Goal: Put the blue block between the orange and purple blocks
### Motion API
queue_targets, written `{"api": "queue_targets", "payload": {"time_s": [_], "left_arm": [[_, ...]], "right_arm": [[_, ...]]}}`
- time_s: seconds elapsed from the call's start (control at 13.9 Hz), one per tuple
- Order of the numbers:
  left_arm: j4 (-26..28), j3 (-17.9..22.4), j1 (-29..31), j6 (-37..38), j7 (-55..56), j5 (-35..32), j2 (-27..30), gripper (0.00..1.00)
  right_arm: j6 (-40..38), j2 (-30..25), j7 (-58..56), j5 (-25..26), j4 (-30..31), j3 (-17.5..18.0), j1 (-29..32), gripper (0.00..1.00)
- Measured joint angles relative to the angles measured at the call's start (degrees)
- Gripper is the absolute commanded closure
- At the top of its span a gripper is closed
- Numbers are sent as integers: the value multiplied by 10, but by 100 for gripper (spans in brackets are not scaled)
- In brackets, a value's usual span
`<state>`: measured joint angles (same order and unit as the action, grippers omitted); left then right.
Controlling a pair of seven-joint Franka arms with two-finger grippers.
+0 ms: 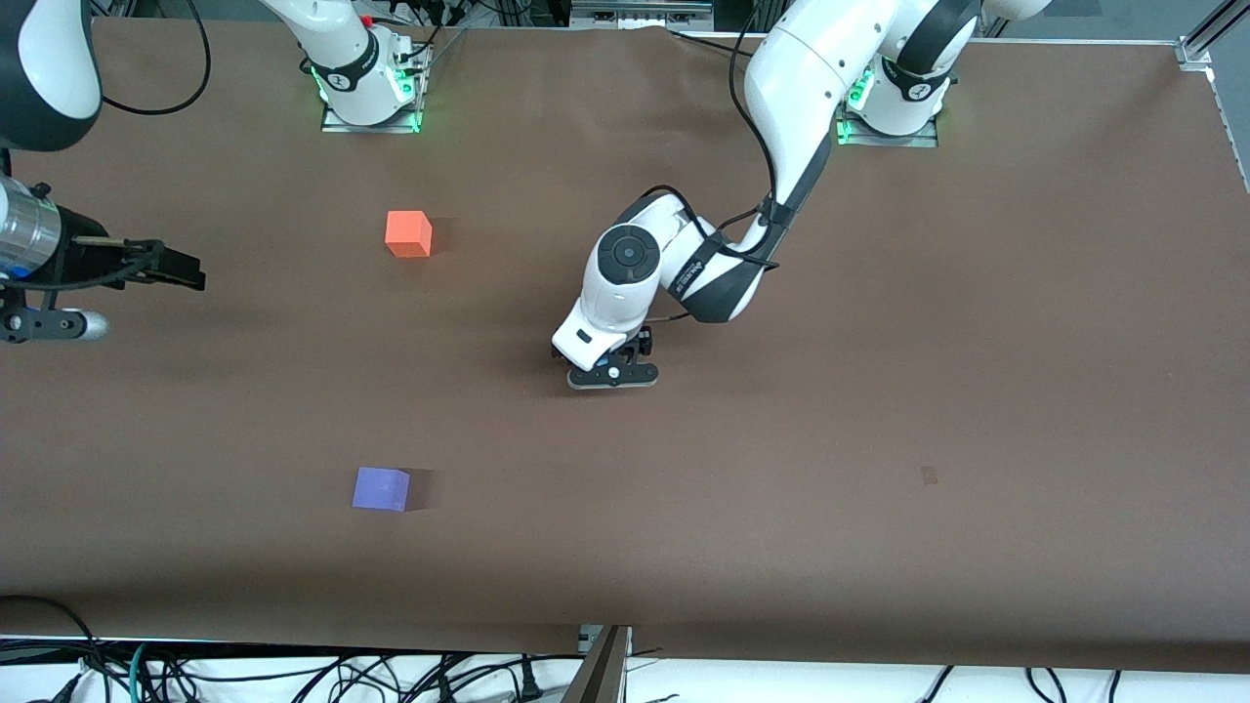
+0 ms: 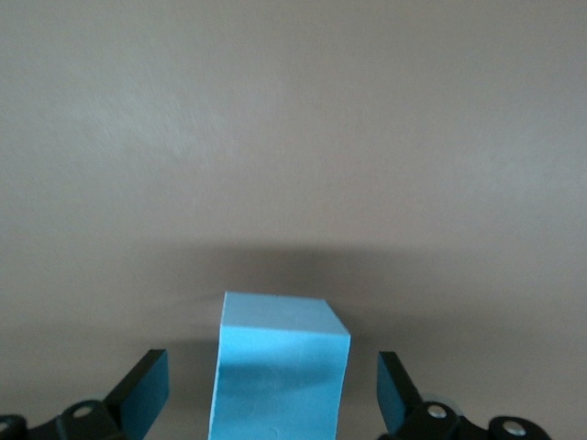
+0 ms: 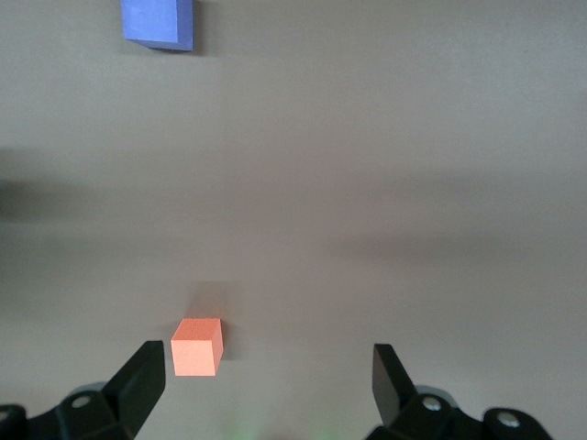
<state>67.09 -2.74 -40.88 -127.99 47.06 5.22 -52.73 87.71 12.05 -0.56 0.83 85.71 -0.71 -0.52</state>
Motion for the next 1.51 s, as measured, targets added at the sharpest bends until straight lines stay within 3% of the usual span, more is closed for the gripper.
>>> {"api": "queue_targets", "payload": {"time_s": [0.29,0.93,1.29,1.51], "left_arm": [[-1,2,60,103,-10,0,65,0],[7,4,232,437,-138,18,299,0],[27,5,335,518,-241,15,379,0],[53,4,346,537,-252,-11,406,0]], "right_arm": [[25,14,32,-2,0,7,-35,0],[150,95,296,-48,0,13,-228,0],[244,153,397,-48,0,14,-312,0],[294,193,435,-43,0,13,-343,0]]}}
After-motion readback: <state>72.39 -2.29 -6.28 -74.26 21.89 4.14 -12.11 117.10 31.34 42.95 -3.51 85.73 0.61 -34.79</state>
